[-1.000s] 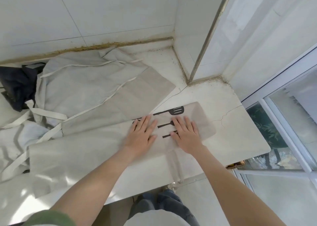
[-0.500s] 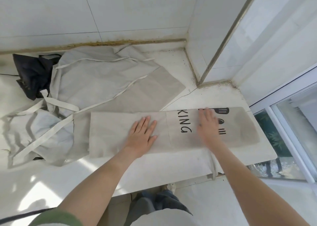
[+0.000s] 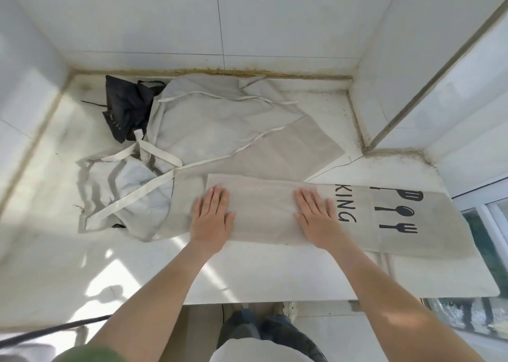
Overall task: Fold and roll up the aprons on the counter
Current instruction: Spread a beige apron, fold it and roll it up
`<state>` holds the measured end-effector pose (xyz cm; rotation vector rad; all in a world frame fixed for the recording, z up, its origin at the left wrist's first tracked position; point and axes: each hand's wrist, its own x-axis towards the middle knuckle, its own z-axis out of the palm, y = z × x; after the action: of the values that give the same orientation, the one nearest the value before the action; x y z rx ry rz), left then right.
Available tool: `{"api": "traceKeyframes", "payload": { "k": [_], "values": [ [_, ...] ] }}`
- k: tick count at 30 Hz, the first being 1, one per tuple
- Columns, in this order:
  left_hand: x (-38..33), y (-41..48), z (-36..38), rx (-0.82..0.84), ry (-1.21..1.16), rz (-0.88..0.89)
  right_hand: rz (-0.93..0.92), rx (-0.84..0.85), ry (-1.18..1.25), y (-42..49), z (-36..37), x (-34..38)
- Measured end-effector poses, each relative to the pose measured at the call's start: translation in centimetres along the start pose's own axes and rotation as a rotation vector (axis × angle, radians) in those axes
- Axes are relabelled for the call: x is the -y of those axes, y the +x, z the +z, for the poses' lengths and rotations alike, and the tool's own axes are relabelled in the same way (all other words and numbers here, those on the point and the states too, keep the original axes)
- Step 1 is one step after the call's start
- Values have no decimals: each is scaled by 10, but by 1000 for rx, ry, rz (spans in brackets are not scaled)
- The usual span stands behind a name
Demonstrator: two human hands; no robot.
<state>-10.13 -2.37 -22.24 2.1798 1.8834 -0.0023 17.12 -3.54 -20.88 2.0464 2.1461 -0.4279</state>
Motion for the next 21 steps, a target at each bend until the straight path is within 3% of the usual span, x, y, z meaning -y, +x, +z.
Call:
{"api": "traceKeyframes", "payload": {
  "k": [2,6,9,15,21],
  "values": [
    [6,-4,-9,-91,-121,-144,19,55,-4,1,-2,4],
    [5,2,-27,-97,-463,-380,-37,36,38,3,-10,28],
    [8,18,-44,29,-834,-602,-127,55,103,4,-8,51],
    [25,29,-49,139,-837,-542,-219,47,121,11,-7,85],
    [30,32,-47,204,-823,-591,-213,97,-51,8,7,98]
  ]
}}
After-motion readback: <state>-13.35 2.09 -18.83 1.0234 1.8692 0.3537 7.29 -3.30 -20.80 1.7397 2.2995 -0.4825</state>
